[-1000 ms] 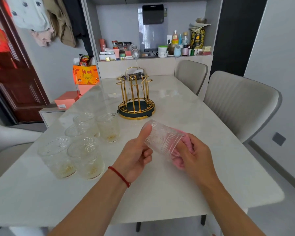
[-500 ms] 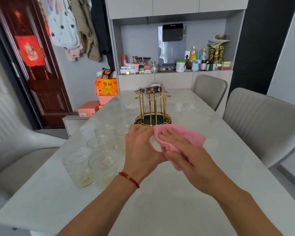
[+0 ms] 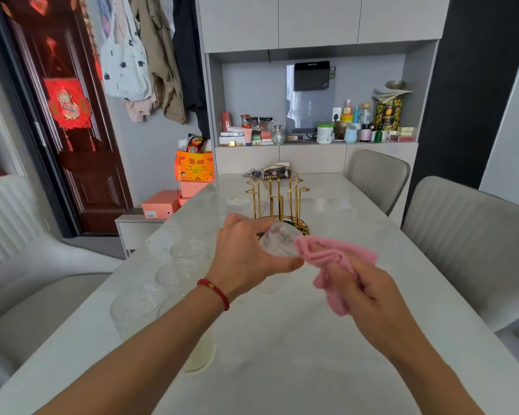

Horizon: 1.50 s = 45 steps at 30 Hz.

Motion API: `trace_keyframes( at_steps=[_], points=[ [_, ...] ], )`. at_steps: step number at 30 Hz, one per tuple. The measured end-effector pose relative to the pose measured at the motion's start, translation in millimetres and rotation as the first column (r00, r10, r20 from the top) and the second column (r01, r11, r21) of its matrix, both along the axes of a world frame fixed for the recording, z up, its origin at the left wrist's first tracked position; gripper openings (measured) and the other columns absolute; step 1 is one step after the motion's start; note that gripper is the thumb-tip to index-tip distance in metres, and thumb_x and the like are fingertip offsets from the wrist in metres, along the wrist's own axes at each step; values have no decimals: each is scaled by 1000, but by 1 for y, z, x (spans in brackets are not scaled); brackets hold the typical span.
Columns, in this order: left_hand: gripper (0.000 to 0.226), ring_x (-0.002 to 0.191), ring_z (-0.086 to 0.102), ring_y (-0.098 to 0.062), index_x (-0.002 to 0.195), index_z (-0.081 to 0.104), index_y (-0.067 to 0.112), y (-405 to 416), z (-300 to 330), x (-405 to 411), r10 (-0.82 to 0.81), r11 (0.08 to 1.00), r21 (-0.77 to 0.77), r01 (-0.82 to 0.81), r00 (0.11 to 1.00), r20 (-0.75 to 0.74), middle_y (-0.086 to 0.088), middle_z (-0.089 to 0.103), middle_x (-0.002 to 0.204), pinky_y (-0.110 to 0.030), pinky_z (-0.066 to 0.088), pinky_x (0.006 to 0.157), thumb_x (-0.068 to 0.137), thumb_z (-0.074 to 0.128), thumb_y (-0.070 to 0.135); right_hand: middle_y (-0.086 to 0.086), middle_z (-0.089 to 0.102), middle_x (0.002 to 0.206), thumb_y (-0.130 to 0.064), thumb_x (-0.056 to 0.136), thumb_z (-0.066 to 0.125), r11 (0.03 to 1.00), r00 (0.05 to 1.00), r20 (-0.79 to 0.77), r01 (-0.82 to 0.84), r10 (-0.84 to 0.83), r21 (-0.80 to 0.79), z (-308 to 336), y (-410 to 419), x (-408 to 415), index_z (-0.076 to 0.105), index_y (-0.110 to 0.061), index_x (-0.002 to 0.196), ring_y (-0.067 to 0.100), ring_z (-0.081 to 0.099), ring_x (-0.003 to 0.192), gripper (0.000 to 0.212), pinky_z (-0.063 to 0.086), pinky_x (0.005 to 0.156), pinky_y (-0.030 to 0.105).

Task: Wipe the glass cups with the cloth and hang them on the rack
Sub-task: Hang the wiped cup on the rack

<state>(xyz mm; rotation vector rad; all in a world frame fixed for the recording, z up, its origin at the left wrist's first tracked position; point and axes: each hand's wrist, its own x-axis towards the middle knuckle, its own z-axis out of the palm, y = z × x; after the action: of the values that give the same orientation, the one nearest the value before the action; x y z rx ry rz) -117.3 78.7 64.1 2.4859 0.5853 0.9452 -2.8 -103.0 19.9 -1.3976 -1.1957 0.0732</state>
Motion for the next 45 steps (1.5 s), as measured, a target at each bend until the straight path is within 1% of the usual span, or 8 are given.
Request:
trace_keyframes(
  at_steps=[5,11,17,24,34,37,42,45],
  points=[
    [46,92,73,-6,101,79,26,52,37,40,23,849,-517,107,971,239,9,79,96,-25,61,79,62,96,44,19,73,113,-42,98,52,993,641,-761,-16,100,117,-21,51,41,69,-18,123,41,71,96,38,60,74,51],
    [65,95,74,-17,114,73,9,125,108,107,196,785,-614,83,907,373,-5,77,106,-37,66,72,64,95,44,19,63,131,-26,100,57,977,139,-969,25,205,211,-45,105,88,57,-5,135,29,65,102,41,61,77,37],
    [68,95,71,-21,113,68,9,178,159,171,302,859,-506,-80,877,375,-4,71,104,-37,65,76,64,94,49,20,65,102,-27,100,53,996,156,-984,-32,83,79,-64,126,116,57,3,130,35,61,87,42,50,83,44],
    [64,73,63,-14,98,65,9,214,132,231,430,877,-263,-403,902,51,-3,69,90,-23,39,43,69,84,63,25,71,101,-65,28,94,989,378,-924,-101,-63,-108,-92,130,127,66,1,112,39,69,88,110,57,79,50],
    [58,81,59,-22,103,56,9,229,103,266,296,887,-204,-414,850,-436,-9,61,93,-29,54,68,77,82,53,14,67,102,-42,88,67,943,474,-824,46,-311,-330,-76,144,133,61,-3,119,31,63,92,50,51,76,36],
    [49,108,63,-26,110,54,11,233,102,272,201,900,-192,-391,764,-614,-12,62,112,-36,55,100,87,76,48,17,67,116,-43,86,68,941,498,-810,38,-310,-337,-78,141,132,59,-3,130,37,62,106,61,51,95,43],
    [138,110,64,-21,143,53,4,256,100,287,26,871,-231,-433,510,-860,-11,64,111,-40,46,108,25,100,59,16,67,119,-55,70,67,949,522,-805,30,-284,-315,-80,141,132,58,-5,134,37,63,107,81,52,98,45],
    [138,122,60,-25,146,49,6,264,96,293,-13,879,-241,-411,486,-874,-12,64,130,-44,44,111,28,100,60,17,65,122,-47,77,68,952,515,-816,1,-262,-306,-85,143,138,56,-6,136,37,61,110,73,51,98,44]
  ],
)
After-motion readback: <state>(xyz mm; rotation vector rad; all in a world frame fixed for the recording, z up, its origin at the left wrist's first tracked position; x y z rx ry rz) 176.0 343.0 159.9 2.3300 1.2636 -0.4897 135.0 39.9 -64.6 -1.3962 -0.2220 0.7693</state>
